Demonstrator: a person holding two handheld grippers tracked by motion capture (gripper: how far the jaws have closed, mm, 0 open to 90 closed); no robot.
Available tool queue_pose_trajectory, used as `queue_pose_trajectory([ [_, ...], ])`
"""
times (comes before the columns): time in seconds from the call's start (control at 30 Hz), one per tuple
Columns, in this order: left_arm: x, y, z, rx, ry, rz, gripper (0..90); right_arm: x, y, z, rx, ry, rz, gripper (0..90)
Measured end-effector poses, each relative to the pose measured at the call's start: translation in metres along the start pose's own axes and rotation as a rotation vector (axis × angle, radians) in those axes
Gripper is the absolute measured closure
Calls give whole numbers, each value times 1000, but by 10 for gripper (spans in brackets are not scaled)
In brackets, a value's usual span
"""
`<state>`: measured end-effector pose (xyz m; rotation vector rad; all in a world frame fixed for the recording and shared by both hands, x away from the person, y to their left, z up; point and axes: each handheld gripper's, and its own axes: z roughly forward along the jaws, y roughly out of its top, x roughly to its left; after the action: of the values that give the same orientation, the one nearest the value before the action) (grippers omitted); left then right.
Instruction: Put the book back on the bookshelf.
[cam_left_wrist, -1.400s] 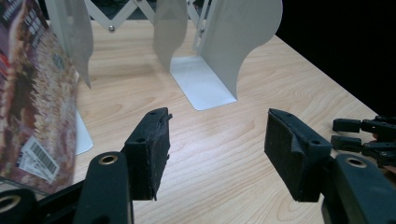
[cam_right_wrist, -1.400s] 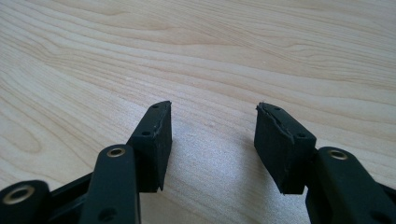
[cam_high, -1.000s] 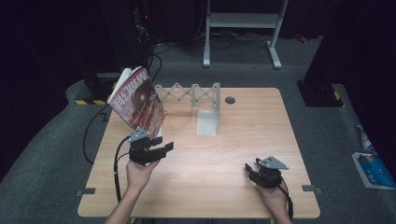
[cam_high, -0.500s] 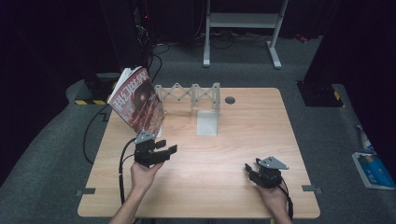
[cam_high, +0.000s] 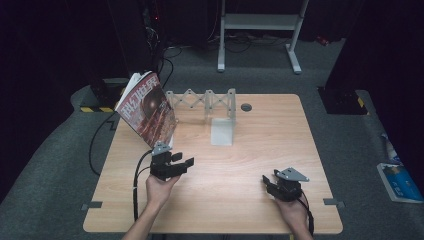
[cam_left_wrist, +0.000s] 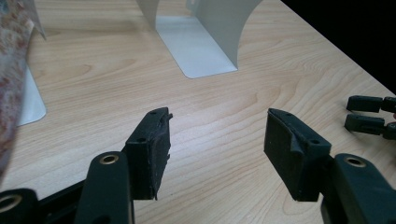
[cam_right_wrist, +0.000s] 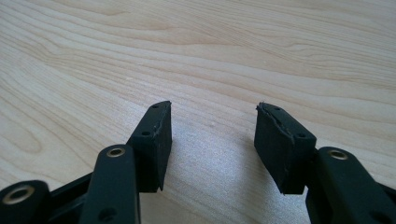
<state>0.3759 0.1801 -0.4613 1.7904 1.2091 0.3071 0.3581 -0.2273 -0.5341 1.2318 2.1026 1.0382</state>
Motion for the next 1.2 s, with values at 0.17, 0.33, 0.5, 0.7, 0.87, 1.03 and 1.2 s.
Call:
queue_pose_trajectory([
  [0.17, -2, -3, 7, 21, 0, 3, 405, 0, 0, 0, -2, -1, -1, 465],
  [0.33, -4, -6, 15, 30, -4, -8, 404, 0, 0, 0, -1, -1, 1, 466],
  [0.5, -8, -8, 23, 50, 3, 16, 402, 0, 0, 0, -2, -1, -2, 465],
  [0.7, -11, -12, 33, 57, 7, 22, 402, 0, 0, 0, -1, -1, 0, 465],
  [0.87, -12, -17, 41, 75, 14, 22, 403, 0, 0, 0, -2, -1, -2, 465],
  [1.03, -12, -20, 49, 78, 34, 25, 405, 0, 0, 0, -1, -1, 0, 463],
  [1.2, -13, -22, 55, 80, 51, 31, 406, 0, 0, 0, -1, -1, 0, 464],
])
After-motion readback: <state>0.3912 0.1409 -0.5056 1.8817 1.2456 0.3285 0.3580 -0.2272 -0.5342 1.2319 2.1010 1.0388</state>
